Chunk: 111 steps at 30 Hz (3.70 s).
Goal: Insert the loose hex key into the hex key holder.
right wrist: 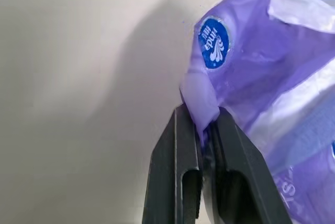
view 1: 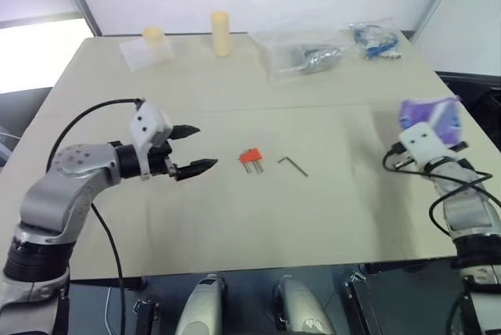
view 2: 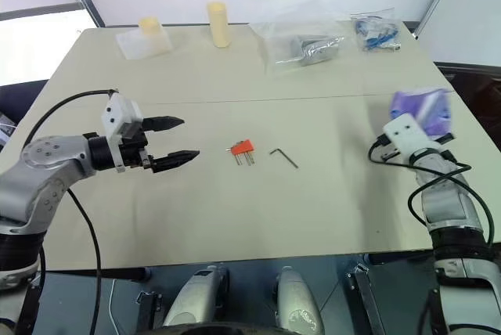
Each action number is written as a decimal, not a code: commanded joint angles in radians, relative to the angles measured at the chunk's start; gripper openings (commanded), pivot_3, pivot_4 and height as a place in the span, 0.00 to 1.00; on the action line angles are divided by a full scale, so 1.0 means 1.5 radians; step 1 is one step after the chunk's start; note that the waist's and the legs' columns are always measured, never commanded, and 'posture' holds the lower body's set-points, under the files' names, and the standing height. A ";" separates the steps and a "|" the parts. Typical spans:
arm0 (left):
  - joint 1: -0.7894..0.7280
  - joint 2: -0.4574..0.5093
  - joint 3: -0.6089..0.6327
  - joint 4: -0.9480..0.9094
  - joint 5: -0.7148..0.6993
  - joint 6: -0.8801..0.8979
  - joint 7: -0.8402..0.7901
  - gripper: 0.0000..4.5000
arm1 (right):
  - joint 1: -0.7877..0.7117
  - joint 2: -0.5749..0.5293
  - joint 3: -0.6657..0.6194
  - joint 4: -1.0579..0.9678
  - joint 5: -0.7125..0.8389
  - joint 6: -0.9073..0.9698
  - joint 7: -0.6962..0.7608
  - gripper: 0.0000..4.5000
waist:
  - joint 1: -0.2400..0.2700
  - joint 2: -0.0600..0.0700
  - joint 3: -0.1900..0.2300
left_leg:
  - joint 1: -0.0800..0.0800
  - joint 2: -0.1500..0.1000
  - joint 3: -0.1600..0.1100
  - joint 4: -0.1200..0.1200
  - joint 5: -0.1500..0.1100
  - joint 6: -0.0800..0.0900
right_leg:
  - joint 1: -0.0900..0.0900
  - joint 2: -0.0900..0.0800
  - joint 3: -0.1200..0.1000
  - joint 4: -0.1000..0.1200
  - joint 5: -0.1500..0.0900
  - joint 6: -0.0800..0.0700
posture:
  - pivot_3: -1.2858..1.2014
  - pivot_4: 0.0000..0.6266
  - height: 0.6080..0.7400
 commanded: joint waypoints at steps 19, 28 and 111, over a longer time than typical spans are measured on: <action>0.027 -0.009 0.003 -0.043 0.014 -0.015 0.020 1.00 | -0.182 0.087 -0.268 0.109 0.160 0.286 -0.284 0.01 | -0.004 0.000 0.000 | 0.000 0.000 0.002 -0.001 0.000 0.000 | -0.001 0.000 0.001 0.000 0.000 0.000 | 0.52 0.24 1.00; 0.024 -0.009 0.000 -0.035 0.018 -0.020 0.015 1.00 | -0.148 0.101 -0.244 0.043 0.167 0.295 -0.268 0.69 | -0.004 0.000 0.000 | 0.000 0.000 0.002 -0.002 0.000 0.000 | -0.001 0.001 0.001 0.000 0.000 0.000 | 0.52 0.24 1.00; 0.080 0.019 0.061 -0.070 -0.004 0.020 0.042 1.00 | -0.339 0.277 0.314 0.198 0.050 -0.213 0.612 0.99 | -0.019 0.000 0.001 | 0.000 0.000 -0.001 -0.004 0.000 0.000 | -0.003 0.000 0.000 0.000 0.000 0.000 | 0.52 0.24 1.00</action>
